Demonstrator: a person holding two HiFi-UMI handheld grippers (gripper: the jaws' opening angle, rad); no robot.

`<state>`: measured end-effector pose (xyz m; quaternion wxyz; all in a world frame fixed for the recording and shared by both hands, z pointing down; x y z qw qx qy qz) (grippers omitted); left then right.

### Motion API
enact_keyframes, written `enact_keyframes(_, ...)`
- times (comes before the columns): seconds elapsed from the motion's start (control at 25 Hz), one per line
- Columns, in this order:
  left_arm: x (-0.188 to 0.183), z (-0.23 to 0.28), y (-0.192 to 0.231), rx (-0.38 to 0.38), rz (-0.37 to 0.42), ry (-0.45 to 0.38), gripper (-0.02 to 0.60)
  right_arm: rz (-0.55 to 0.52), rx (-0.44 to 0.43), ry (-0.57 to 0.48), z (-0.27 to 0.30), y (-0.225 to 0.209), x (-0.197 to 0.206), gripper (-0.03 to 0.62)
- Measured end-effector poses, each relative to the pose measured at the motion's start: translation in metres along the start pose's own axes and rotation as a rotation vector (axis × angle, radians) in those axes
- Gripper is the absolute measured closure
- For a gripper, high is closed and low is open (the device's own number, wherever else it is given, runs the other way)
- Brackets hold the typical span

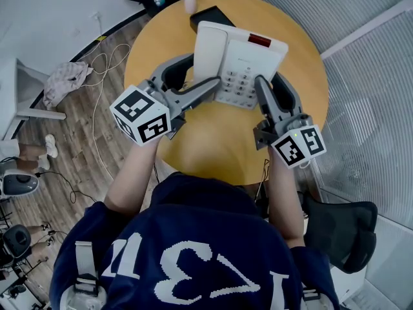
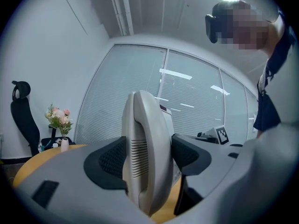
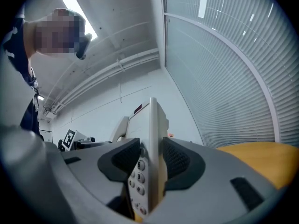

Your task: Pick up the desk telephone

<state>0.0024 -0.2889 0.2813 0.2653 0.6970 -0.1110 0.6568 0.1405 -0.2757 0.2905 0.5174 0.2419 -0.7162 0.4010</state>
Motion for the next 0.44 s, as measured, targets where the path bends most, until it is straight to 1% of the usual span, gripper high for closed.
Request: enact_keyframes(0.44, -0.0014, -0.0005, -0.0002, 0.0, 0.003, -0.015, 0.268, -0.01, 0.003, -0.002, 0.0, 0.0017, -0.0043, 0.428)
Point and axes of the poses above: the fingertips, and each gripper's own axes: z forward along the fingers, y to its left, x out of its underside, the point moved 1 cm from there along -z, backward along the fingers, and after that the axes turned 1 degree about -y, right-handed, at the moved point
